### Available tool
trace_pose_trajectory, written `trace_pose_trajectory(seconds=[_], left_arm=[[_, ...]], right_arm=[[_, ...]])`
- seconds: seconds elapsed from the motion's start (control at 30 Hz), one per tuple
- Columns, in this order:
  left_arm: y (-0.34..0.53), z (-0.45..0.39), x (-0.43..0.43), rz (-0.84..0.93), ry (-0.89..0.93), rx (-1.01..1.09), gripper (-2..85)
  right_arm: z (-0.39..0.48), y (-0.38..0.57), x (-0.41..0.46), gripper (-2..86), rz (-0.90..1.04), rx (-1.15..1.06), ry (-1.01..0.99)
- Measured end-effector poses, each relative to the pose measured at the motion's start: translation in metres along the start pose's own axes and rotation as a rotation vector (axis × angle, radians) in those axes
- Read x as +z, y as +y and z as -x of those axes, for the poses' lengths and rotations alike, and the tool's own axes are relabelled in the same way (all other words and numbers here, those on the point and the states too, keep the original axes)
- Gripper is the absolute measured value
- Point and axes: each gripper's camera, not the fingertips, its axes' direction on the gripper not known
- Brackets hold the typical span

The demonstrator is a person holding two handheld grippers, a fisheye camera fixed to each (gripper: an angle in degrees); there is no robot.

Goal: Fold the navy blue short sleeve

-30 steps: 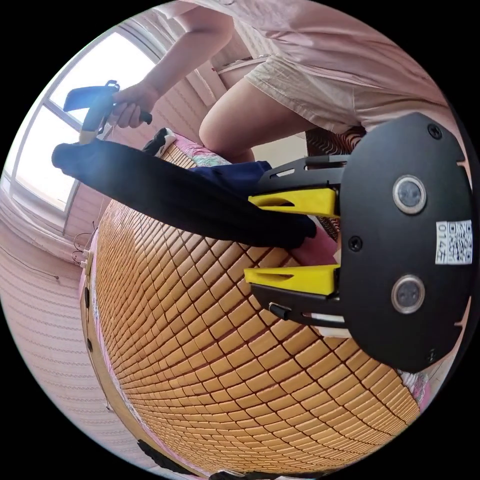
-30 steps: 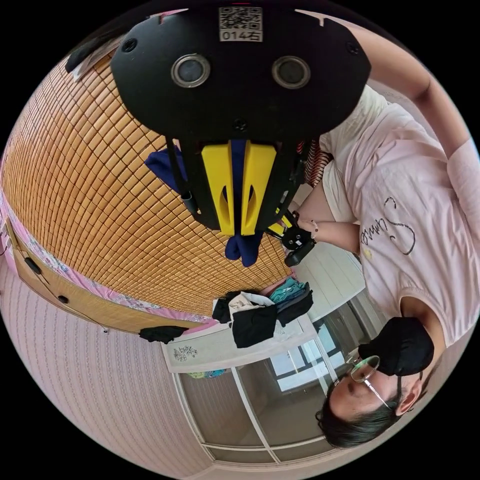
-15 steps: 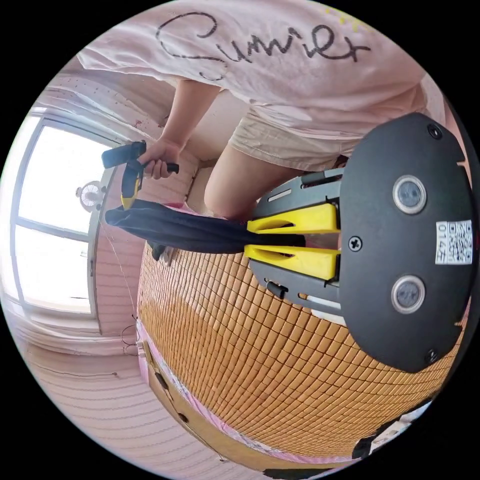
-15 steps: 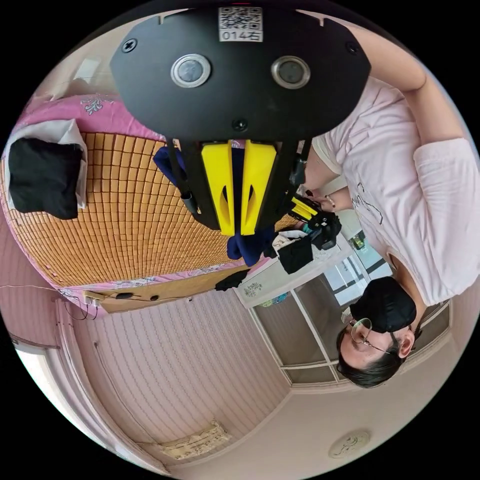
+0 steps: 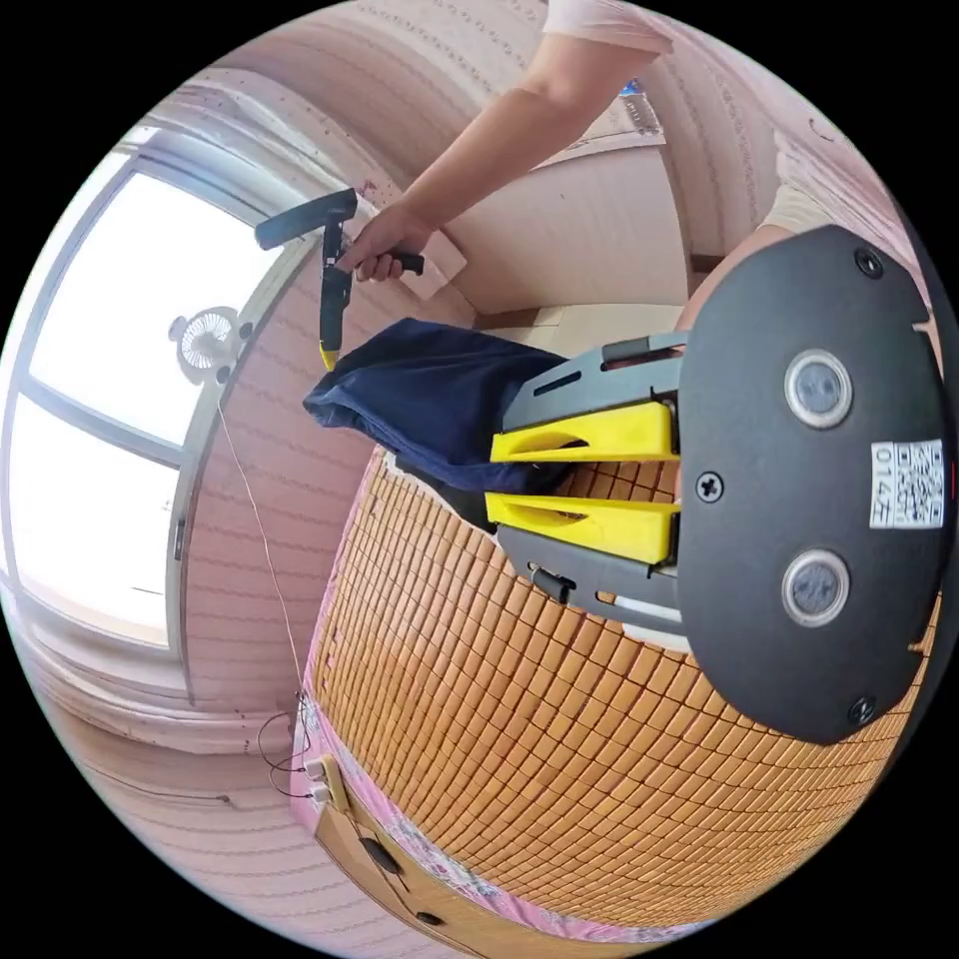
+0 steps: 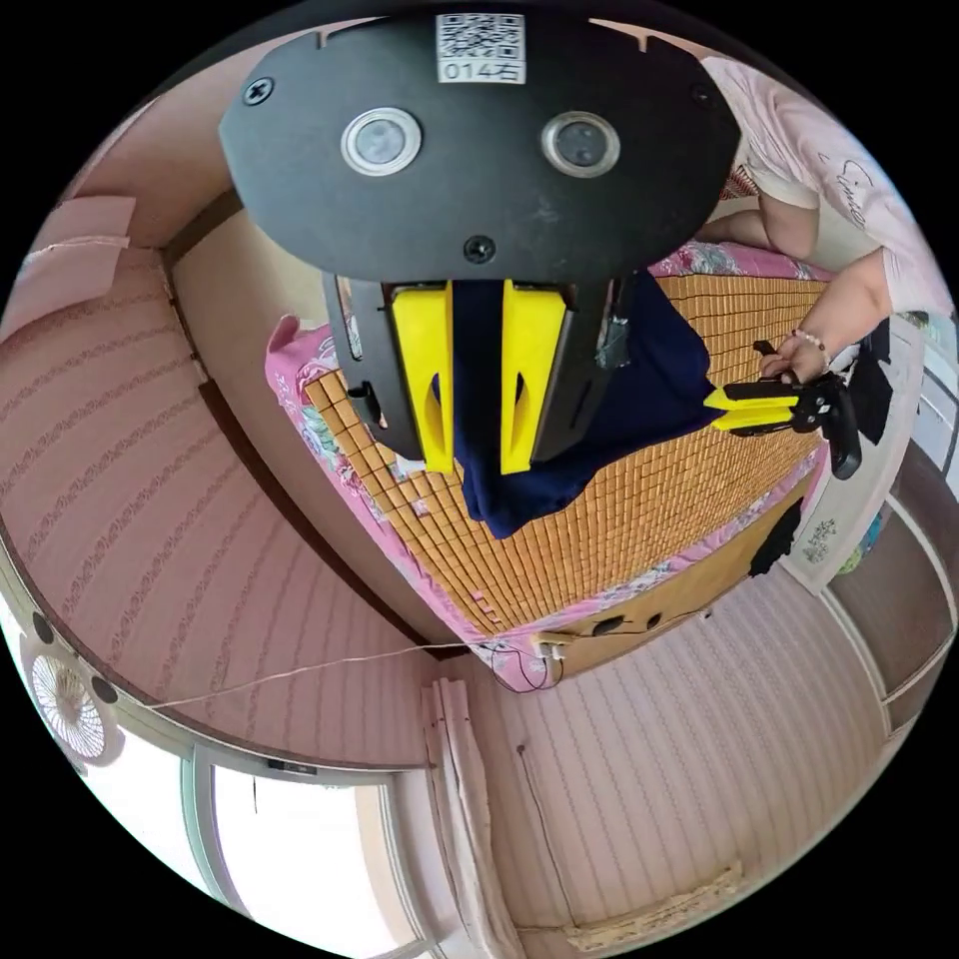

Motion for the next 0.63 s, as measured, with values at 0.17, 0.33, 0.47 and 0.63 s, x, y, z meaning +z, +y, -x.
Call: trace_pose_trajectory(seconds=[0.17,0.33,0.47,0.63], left_arm=[[0.049,0.001,-0.03,0.023,-0.024,-0.027,6.0],[0.159,-0.017,-0.112,0.02,-0.113,-0.087,6.0],[0.26,-0.045,-0.206,-0.003,-0.274,-0.197,5.9],[0.363,-0.083,-0.334,-0.183,-0.469,-0.338,5.8]], right_arm=[[0.032,0.042,-0.001,8.6,0.002,-0.062,-0.022],[0.102,0.133,-0.031,8.5,0.015,-0.169,0.011],[0.179,0.199,-0.061,8.4,0.061,-0.234,0.067],[0.295,0.219,-0.096,8.6,0.033,-0.398,0.006]])
